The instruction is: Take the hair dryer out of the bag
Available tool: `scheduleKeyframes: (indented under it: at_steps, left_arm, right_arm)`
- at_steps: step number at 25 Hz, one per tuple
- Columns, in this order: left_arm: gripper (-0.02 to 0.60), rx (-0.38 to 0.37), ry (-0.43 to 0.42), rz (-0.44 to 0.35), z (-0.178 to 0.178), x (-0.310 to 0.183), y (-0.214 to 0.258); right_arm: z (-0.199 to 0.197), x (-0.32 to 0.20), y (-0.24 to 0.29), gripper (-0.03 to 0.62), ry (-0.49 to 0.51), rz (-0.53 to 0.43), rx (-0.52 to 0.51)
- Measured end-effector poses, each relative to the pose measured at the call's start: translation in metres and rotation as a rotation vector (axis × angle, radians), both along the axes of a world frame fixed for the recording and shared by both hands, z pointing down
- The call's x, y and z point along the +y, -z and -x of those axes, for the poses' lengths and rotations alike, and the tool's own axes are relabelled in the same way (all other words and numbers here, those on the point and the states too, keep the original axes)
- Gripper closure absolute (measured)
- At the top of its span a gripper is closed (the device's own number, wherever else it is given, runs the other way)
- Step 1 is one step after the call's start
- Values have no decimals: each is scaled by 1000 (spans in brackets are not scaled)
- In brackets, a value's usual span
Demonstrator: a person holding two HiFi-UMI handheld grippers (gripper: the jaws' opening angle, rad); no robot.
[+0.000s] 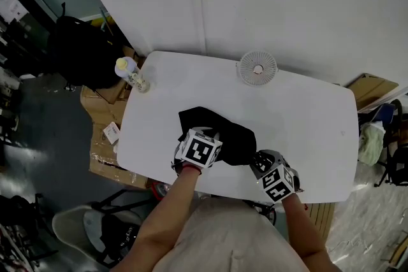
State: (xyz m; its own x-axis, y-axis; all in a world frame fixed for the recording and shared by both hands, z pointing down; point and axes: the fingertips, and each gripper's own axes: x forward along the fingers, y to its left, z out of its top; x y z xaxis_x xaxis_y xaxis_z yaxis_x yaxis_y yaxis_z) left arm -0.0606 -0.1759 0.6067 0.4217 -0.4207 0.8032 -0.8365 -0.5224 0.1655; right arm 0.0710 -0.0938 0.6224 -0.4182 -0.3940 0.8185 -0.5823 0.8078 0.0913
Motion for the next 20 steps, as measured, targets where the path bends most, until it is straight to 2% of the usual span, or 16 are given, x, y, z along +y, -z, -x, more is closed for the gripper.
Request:
scheduleKeyframes:
  at_steps: [6,15,18,20]
  left_arm:
    - [539,36,-9,52,-10,11,-19]
    - [538,38,-29,78,-12,20,-27]
    - [538,43,-41,78,-14,24,-26]
    - [538,48,-47,78,-15,25,-27]
  right_arm:
    - [-3,7,-25,410,-27,47,-60]
    - [-12,18,-57,379,-51,160,-30]
    - [-3,16,-42,327,-77,176,-103]
    - [8,7,-28,331,-86,171,-162]
